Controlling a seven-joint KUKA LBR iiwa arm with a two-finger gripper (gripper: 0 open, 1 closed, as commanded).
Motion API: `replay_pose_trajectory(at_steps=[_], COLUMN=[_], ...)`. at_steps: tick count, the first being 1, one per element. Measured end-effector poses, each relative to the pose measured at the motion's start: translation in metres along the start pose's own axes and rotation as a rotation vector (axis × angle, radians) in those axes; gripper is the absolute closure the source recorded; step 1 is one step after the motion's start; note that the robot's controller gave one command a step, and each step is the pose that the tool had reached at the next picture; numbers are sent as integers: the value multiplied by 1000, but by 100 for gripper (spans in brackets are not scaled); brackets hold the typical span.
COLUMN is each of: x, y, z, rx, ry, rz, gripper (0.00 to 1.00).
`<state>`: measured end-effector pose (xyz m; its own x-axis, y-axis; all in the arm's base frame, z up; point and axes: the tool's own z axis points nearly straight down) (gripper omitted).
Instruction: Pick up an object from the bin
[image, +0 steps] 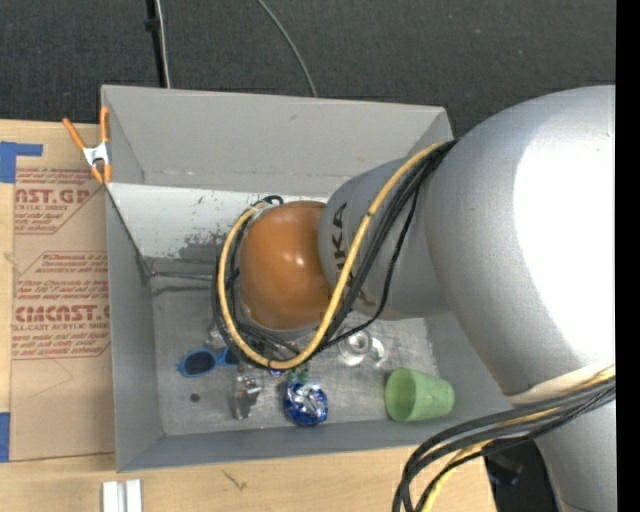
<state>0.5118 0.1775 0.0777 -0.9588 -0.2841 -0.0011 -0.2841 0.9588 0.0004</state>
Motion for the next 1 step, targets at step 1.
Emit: replay_pose_trajectory(at_steps=[1], x=[0], y=[0], z=[-1], rx=[-1], ry=[0], rz=[1], gripper=[100])
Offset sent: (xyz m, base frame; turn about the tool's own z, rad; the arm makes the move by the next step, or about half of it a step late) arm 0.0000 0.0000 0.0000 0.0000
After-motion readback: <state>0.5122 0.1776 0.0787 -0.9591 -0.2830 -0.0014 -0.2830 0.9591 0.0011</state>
